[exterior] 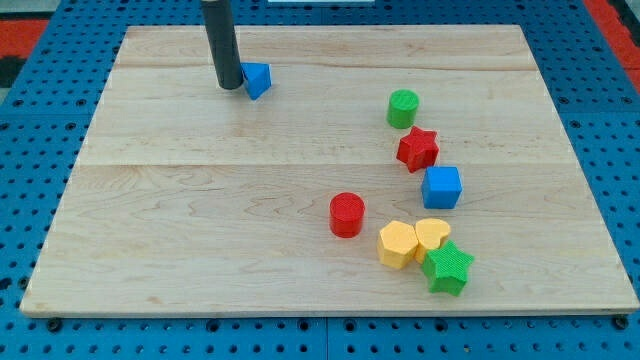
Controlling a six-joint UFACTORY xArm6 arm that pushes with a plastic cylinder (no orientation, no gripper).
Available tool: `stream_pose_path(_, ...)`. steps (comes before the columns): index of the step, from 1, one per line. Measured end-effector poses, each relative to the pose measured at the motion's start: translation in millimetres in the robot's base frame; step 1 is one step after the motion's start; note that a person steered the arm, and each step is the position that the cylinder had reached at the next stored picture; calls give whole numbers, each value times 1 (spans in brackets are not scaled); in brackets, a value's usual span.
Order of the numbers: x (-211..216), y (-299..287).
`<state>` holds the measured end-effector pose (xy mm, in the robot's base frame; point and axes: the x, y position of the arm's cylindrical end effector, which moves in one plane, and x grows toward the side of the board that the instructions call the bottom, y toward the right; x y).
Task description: Place blue triangle below the red star
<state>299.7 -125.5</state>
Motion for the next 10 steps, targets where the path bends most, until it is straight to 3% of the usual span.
stream_pose_path(3,26,59)
stream_pose_path(5,-1,73)
stream_pose_path(7,5,106)
stream_pose_path(8,-7,84)
stream_pose_path(10,1,146)
